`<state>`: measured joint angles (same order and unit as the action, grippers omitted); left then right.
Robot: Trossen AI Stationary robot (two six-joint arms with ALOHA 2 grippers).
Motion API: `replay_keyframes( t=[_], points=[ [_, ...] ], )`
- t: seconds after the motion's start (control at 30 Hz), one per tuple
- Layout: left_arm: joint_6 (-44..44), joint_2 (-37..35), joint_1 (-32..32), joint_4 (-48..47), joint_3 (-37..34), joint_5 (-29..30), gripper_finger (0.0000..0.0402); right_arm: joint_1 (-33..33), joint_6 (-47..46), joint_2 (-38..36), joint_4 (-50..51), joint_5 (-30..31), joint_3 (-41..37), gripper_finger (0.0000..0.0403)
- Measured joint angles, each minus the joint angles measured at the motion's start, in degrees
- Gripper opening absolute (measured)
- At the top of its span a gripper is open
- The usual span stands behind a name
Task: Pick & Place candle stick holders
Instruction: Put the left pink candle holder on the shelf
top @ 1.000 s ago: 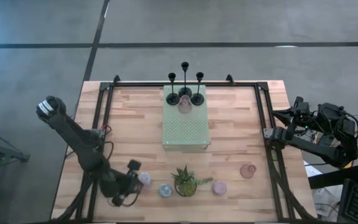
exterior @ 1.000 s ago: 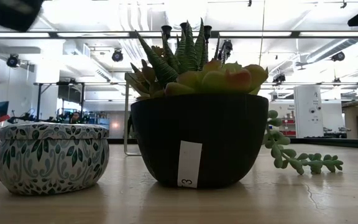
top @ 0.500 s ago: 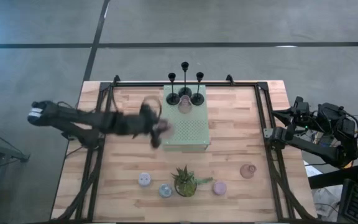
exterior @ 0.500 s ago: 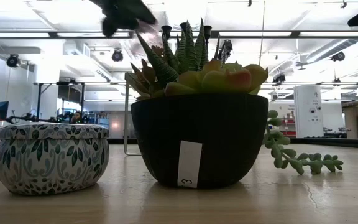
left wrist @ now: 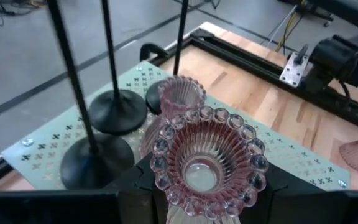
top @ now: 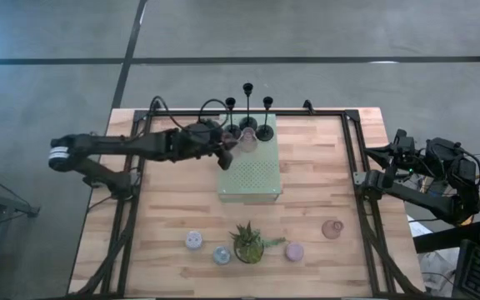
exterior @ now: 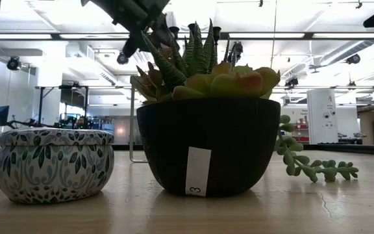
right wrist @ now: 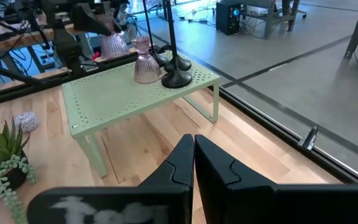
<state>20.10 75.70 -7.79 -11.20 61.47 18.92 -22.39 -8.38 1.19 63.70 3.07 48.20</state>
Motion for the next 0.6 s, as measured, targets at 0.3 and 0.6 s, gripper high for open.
replay_keyframes(
  t=[0.3,0.6],
  points=[
    [0.5,2.8,0.1,-3.8,1.1,0.3,0.0133,0.0,0.0,0.0,0.0,0.0,0.0,0.0008],
    [0.1,3.2,0.1,-5.4,1.2,1.1,0.0133,0.0,0.0,0.0,0.0,0.0,0.0,0.0008]
  ],
)
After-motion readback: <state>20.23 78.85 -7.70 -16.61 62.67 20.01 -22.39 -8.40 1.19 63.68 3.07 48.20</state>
